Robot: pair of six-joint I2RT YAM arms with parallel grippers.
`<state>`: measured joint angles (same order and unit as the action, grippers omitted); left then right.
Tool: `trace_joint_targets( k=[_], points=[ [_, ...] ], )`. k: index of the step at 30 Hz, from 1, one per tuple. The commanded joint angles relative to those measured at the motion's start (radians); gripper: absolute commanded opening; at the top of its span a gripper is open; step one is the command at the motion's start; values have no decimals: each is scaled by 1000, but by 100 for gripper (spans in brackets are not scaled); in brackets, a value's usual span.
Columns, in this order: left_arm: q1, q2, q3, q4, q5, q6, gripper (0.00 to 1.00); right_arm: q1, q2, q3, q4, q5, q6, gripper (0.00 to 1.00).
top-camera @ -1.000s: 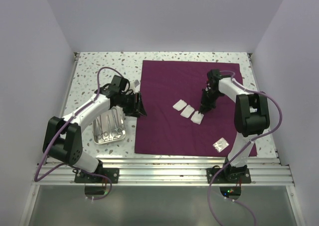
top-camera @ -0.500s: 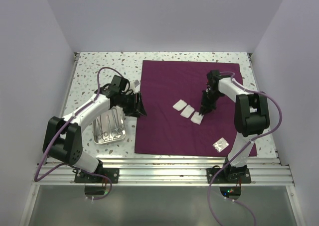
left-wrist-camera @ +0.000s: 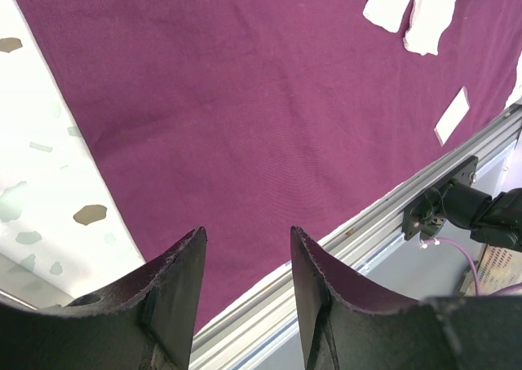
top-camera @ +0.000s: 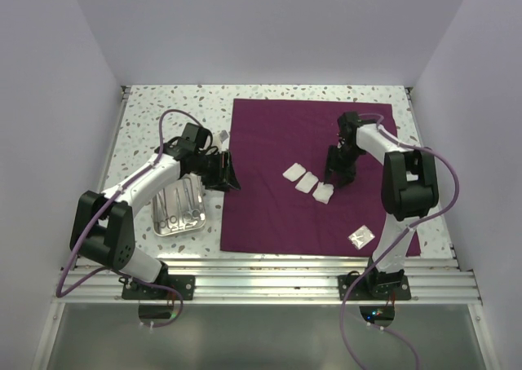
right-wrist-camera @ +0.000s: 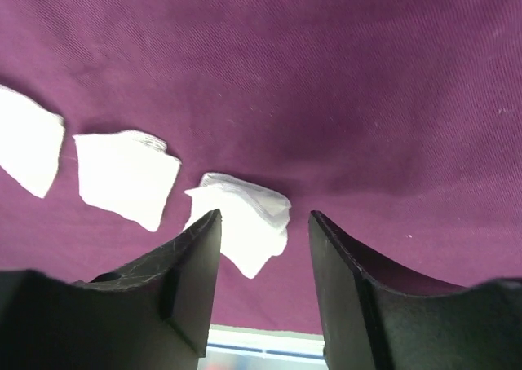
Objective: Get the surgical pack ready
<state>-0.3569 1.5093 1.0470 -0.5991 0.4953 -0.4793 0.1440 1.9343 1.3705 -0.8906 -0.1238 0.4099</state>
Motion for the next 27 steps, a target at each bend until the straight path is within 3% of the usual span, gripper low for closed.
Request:
trace_joint_targets(
  k=[1, 5, 7, 14, 24, 27],
  points=[
    [-7, -18, 1, 35, 26, -15, 50, 3, -63, 27, -51, 33, -40, 52],
    [-7, -15, -1, 38, 28, -19, 50, 2, -112, 18, -56, -5, -51, 52],
    [-7, -14, -4, 47, 31, -22, 50, 5, -120, 6, -38, -60, -49, 45],
    [-10, -21, -8, 50, 37, -30, 50, 11, -78, -34, 27, -97, -22, 2],
    [-11, -40, -18, 41, 32, -38, 50, 14, -3, -34, 71, -94, -23, 0],
    [-13, -40, -15, 42, 32, -41, 50, 14, -32, -21, 49, -93, -16, 5]
  ],
)
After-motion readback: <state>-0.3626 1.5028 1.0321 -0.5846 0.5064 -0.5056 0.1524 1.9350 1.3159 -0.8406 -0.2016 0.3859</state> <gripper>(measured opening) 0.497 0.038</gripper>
